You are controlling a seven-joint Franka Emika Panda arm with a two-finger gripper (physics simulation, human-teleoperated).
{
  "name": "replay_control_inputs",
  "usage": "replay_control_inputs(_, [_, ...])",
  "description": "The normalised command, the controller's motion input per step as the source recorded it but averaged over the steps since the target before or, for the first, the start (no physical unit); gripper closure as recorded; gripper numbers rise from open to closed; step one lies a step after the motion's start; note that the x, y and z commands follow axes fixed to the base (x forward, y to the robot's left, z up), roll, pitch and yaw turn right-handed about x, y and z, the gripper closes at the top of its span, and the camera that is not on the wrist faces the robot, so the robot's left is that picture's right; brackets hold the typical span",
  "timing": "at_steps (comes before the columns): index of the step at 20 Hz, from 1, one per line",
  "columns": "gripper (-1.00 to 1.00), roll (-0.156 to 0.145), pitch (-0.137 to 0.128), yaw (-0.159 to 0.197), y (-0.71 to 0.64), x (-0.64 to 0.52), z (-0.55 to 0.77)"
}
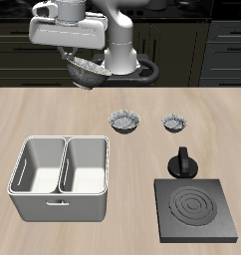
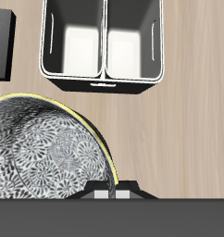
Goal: Place the largest bowl inside the left compartment of the bowl drainer
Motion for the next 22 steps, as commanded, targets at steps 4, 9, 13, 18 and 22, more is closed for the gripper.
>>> replay_control_inputs(4, [1.0,-0.031,0.025,-0.018,-0.03,0.38,0.11])
replay_control_inputs(9, [1.0,-0.046,0.013,-0.014,-0.07,0.4,0.16])
replay_control_inputs(13, [1.0,-0.021,0.021,-0.01,0.03,0.46,0.17])
replay_control_inputs(18, [1.0,-0.026,0.018,0.009,0.02,0.41,0.06])
replay_control_inputs(22, [1.0,-0.021,0.007,0.004,0.02,0.39,0.07])
